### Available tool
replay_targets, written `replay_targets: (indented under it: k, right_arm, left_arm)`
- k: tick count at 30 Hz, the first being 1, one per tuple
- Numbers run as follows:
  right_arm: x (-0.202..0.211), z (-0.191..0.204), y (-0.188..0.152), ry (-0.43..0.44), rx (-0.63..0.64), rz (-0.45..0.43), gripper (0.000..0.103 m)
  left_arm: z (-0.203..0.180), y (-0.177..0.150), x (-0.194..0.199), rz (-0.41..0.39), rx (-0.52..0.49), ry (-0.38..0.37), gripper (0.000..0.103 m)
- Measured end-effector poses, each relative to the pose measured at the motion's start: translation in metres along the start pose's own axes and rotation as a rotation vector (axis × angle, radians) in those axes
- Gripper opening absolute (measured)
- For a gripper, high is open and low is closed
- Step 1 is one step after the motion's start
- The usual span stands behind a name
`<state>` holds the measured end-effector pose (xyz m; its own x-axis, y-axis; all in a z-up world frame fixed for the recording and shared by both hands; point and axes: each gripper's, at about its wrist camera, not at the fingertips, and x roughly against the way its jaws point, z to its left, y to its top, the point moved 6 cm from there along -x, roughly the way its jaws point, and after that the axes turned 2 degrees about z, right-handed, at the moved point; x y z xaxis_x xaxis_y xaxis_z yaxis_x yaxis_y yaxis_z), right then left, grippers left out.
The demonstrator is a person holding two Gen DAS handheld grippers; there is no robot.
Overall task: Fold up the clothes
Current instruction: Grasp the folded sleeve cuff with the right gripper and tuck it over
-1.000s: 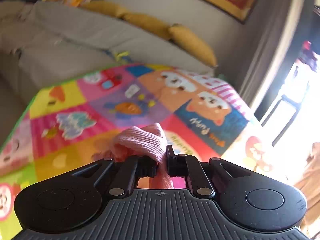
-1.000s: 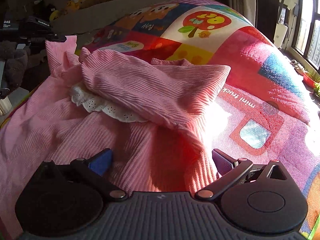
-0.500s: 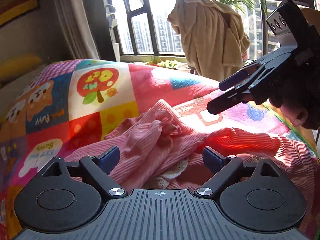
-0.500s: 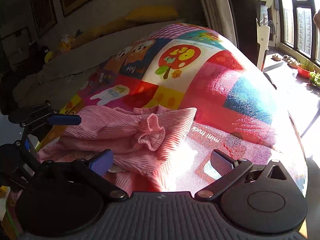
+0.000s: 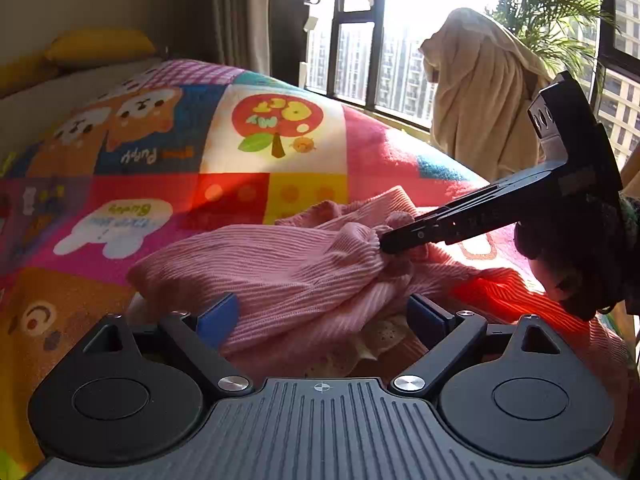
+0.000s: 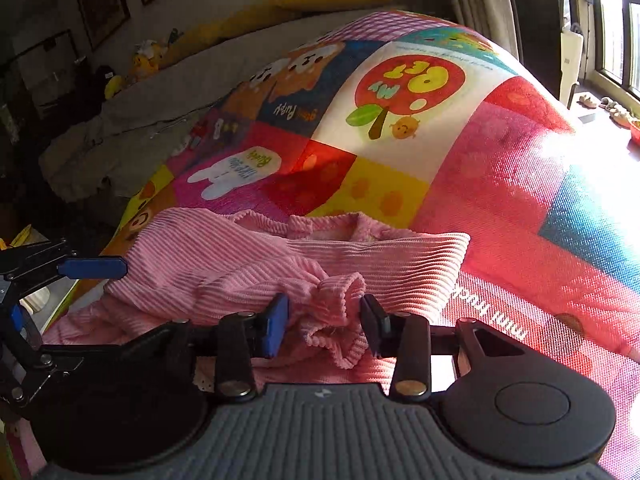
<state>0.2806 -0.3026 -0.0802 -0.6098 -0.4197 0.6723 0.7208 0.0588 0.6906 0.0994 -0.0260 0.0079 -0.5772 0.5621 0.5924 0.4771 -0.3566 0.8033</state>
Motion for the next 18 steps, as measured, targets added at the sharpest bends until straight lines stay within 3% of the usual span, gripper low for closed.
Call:
replay_targets:
  k: [4,6,10,13,18]
  right_arm:
    - [0.006,0.01,0.004,0.069,0.014,-0.025,0.02]
    - [0.012,0.015,0.007,0.07,0.045,-0.052,0.019]
    - [0.008,0.015,0.005,-0.011,0.106,-0.046,0.016]
    - [-0.002,0.012,-0.001,-0.02,0.099,-0.021,0.01]
    - [0.017,0.017,0.006,-0.061,0.146,-0.069,0.006]
  left_arm:
    - [0.004,-0.003,-0.008,0.008,0.013,-0.006,0.095]
    - [0.004,-0.003,-0.01,0.006,0.014,-0.006,0.095]
    - [0.003,-0.003,-0.015,0.015,0.01,-0.007,0.095]
    - [0.003,-0.003,-0.017,0.018,0.018,-0.005,0.095]
    - [0.002,0.005,-0.007,-0.016,0.014,-0.014,0.095]
